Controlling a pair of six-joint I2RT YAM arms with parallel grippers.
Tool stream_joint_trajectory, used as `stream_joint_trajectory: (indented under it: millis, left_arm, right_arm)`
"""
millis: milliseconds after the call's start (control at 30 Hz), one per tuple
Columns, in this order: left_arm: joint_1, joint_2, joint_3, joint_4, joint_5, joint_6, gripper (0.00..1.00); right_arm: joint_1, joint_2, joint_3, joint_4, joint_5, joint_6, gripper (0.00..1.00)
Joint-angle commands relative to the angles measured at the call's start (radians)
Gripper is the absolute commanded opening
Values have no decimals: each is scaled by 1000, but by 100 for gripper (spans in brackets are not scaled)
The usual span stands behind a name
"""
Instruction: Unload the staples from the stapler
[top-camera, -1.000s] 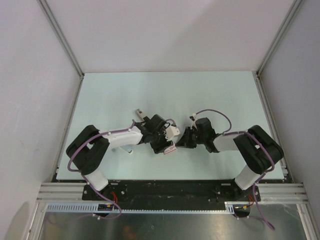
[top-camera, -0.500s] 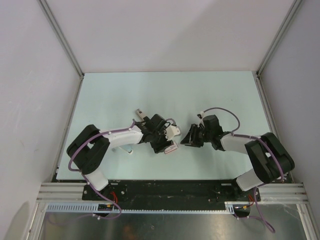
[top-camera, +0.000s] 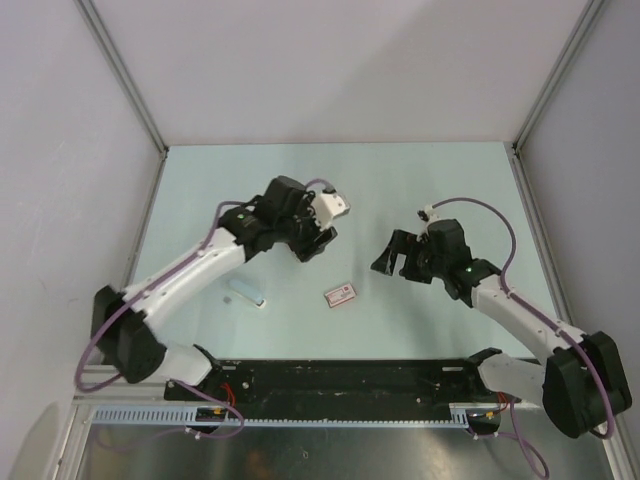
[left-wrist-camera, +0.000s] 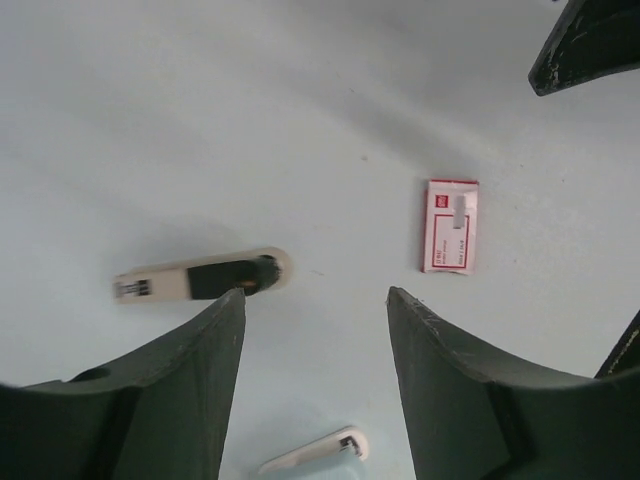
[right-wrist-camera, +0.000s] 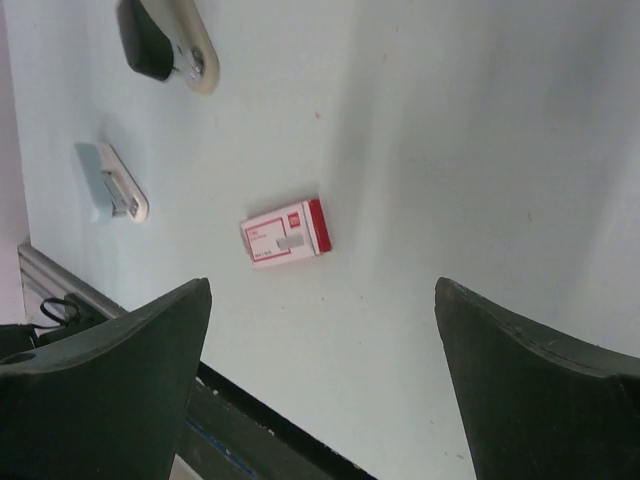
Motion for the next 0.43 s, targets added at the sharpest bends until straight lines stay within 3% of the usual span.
stream_joint_trajectory:
  millis: [0,33,100,233,400]
  left_arm:
    - [11,-126,54,-126,-102,3,64]
    - [24,-144,51,-130,-122,-1,80]
    - [64,-180,39,-135,-144,-13,95]
    - [200,-273,-7,-131,-137,-40,99]
    - [480,-338,-39,-118,20,-91,99]
  right_arm:
    - [15,-55,104,-136,86,-55,99]
    - [16,-65,117,-149,89,-60,99]
    - [16,-92,133,-161,92,-69,99]
    - [17,-132,168,-180,94,-89,99]
    - [23,-112,230,-234,119,-126,99]
